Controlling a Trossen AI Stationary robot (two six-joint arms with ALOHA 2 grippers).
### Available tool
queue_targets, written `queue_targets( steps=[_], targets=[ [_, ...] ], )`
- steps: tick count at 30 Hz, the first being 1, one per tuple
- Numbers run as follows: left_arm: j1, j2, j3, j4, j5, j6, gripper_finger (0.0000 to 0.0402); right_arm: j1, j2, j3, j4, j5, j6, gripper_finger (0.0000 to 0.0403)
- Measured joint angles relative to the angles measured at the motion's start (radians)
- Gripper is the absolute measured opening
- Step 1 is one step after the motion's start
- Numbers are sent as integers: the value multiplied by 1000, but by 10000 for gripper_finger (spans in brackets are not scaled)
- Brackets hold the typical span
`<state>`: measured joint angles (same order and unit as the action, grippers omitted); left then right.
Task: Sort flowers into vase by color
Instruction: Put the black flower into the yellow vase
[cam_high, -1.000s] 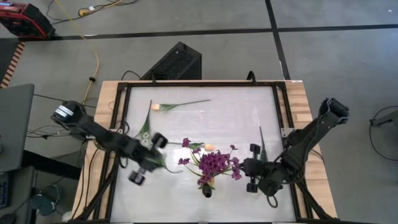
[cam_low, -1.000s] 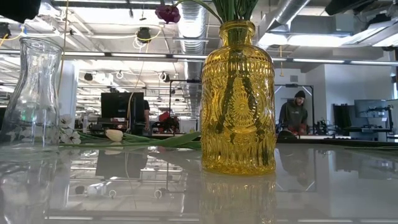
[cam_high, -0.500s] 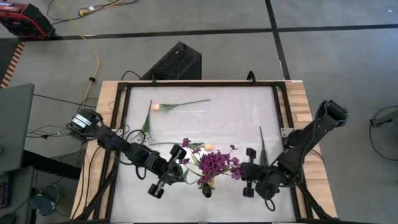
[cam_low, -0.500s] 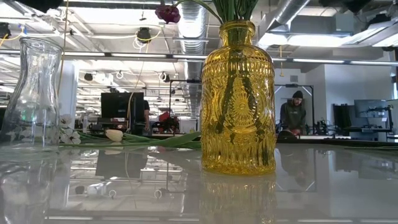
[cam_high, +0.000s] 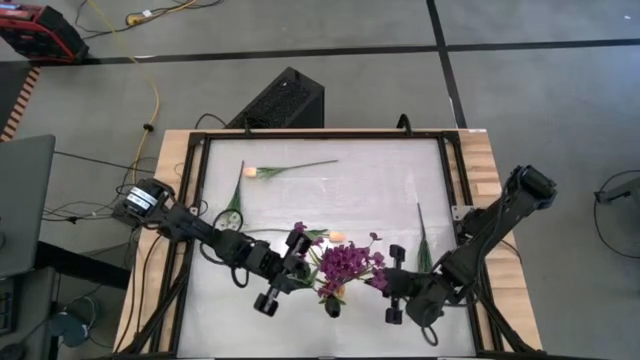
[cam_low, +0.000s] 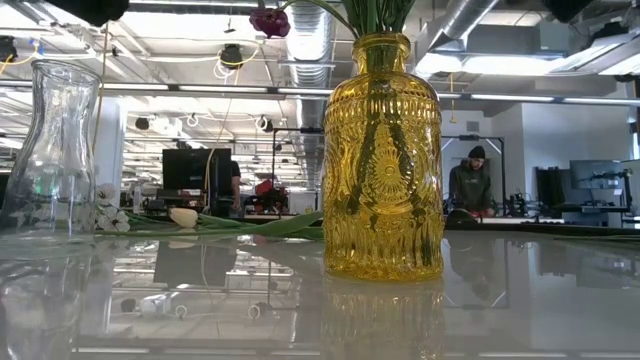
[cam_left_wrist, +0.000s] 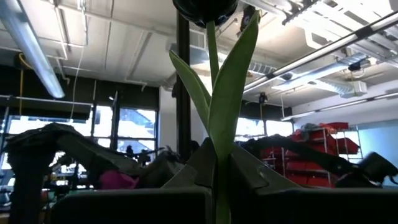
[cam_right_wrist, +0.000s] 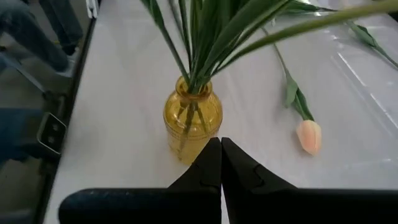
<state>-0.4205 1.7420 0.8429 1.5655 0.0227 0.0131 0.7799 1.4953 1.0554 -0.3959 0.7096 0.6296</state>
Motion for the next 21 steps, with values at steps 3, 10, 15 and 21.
queue_targets(
  steps=[3, 10, 15, 21],
  targets=[
    [11, 0, 0, -5, 0, -14, 2, 0, 32, 0, 15, 0, -2, 27],
    [26, 12, 5, -12, 0, -50, 2, -2, 79, 0, 57, 0, -2, 27],
    [25, 11, 13, -11, 22, -32, 2, -3, 120, 0, 156, 0, -13, 27],
    [25, 11, 13, -18, 21, -28, 2, -23, 199, 0, 305, -1, -105, 27]
  ],
)
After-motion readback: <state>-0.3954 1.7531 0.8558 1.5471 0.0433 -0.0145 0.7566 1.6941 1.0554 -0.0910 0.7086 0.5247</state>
